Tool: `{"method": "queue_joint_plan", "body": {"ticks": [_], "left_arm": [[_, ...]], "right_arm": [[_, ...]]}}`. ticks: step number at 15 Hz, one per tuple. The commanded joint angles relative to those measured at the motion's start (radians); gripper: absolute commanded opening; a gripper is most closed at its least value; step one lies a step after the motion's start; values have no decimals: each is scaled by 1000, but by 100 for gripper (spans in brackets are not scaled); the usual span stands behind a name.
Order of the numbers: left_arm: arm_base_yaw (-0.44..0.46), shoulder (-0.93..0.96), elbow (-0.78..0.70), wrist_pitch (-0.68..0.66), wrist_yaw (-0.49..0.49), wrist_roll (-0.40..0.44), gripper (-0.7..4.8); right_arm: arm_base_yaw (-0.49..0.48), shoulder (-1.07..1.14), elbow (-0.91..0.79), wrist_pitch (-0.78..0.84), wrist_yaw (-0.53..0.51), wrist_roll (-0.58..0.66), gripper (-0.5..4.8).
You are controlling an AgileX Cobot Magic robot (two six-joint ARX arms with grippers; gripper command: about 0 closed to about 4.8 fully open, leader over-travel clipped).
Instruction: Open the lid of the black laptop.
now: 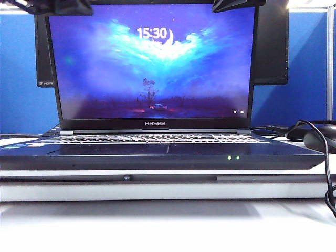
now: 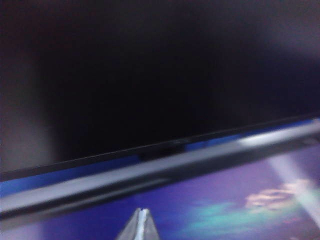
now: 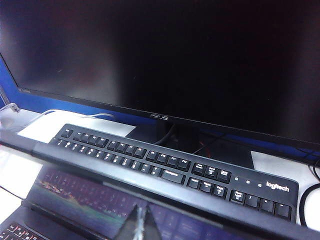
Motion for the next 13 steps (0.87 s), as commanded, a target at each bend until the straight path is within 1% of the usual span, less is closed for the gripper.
{"method": "queue_joint_plan", "body": {"ticks": [1, 7, 9, 13], "left_arm": [[32, 0, 3, 46, -3, 5, -5], [130, 37, 3, 138, 50, -17, -5], [165, 51, 16, 151, 108, -34, -5], [184, 108, 60, 175, 158, -49, -5]], "right_arm": [[-6, 0, 12, 76, 26, -4, -4], [-7, 28, 31, 84, 29, -8, -4], [-7, 50, 47, 87, 29, -8, -4], [-23, 69, 55, 97, 29, -10, -4]]}}
